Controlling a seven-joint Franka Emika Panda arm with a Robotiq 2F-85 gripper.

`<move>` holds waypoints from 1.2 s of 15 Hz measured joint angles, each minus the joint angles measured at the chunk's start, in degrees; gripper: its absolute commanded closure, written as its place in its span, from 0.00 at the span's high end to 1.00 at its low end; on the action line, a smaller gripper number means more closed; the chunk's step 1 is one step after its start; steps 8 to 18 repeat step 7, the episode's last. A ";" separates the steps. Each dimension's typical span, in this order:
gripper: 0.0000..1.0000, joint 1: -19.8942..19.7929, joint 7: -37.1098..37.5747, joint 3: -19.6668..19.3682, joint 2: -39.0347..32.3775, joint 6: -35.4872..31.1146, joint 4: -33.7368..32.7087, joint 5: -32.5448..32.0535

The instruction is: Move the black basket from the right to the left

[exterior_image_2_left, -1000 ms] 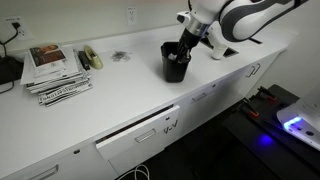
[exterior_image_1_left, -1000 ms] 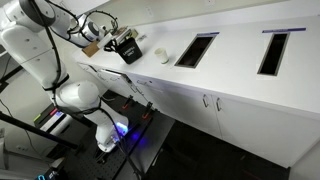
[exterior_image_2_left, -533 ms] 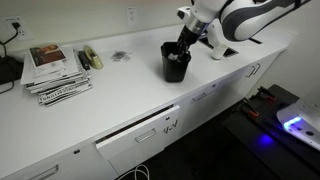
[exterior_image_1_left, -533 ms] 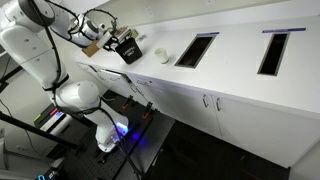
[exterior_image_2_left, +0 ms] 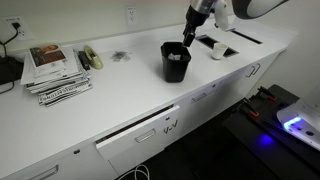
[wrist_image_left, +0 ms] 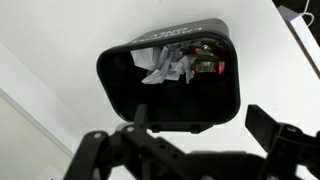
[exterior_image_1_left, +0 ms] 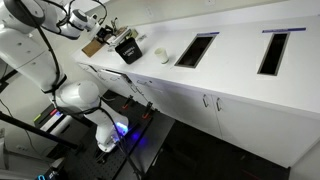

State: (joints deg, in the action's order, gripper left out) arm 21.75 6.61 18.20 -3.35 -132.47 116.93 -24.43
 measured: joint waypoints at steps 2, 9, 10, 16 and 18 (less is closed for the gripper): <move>1.00 0.00 -0.02 0.46 1.81 4.21 -1.59 0.92; 1.00 -0.08 -0.04 0.74 4.89 10.21 -4.56 2.17; 1.00 -0.08 -0.04 0.74 4.89 10.21 -4.56 2.17; 1.00 -0.08 -0.04 0.74 4.89 10.21 -4.56 2.17; 1.00 -0.08 -0.04 0.74 4.89 10.21 -4.56 2.17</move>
